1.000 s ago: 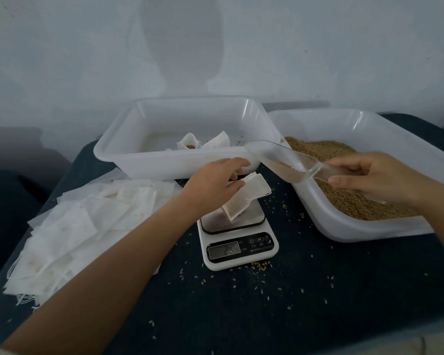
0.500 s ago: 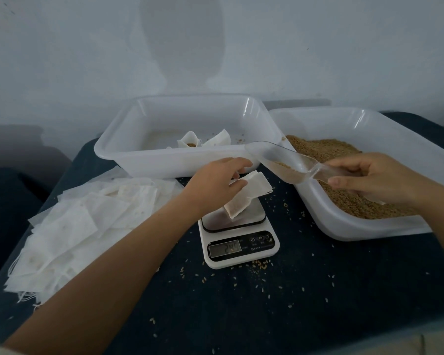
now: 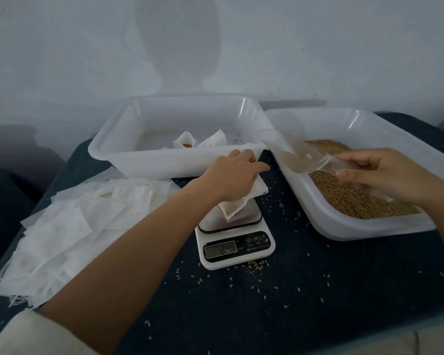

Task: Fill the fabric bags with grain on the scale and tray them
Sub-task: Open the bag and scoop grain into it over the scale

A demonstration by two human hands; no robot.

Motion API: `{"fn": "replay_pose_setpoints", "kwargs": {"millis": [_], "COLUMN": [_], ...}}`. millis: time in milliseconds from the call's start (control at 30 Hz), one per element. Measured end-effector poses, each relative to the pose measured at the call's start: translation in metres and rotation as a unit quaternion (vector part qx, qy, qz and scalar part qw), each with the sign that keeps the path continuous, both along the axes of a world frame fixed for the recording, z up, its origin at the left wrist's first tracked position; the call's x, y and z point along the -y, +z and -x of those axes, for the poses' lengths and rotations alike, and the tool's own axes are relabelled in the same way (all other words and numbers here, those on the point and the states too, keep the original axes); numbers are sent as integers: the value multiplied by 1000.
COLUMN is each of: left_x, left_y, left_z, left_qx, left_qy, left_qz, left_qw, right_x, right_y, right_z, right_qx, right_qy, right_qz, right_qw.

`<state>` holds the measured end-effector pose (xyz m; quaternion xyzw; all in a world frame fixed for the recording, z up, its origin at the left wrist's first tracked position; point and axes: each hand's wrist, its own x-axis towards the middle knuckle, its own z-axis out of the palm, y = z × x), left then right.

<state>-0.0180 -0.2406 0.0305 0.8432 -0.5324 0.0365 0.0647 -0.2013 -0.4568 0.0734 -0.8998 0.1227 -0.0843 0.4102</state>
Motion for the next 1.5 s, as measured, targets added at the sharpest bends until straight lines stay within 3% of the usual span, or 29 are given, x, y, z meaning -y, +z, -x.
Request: {"fn": "replay_pose_setpoints", "kwargs": {"millis": [200,367,567,867,933,1000,1067,1133,1300,1500], "left_x": [3,-1,-18,-66,-71,-75,-77,-80,-85,-106], "left_y": [-2,2,15,83,93,100,105,109,117,124], "left_z": [1,0,0,-20,-24,-27,-29,-32,-40,-59], "left_qx": [22,4,-12,-89,-94,-87,-70,-63,-43,-32], "left_qy": [-2,10,43,108,125,133,140,152,171,211], "left_qz": [-30,-20,50,223,249,257,252,257,265,288], "left_qw": [999,1000,998,965,956,953,955,952,948,934], "right_x": [16,23,26,16,5,-17,-51,-90,-150,-167], "right_y": [-18,-35,-43,-35,-13,18,52,79,111,111], "right_z": [-4,-15,-22,-23,-28,-41,-60,-86,-161,-224], "right_qx": [8,-94,-218,-284,-252,-144,-47,-2,-19,-3], "right_qy": [-114,-164,-142,-124,-127,-108,-35,59,178,199], "right_qz": [63,111,170,237,263,252,209,195,270,260], "right_qw": [991,976,950,921,923,951,976,979,946,945]}}
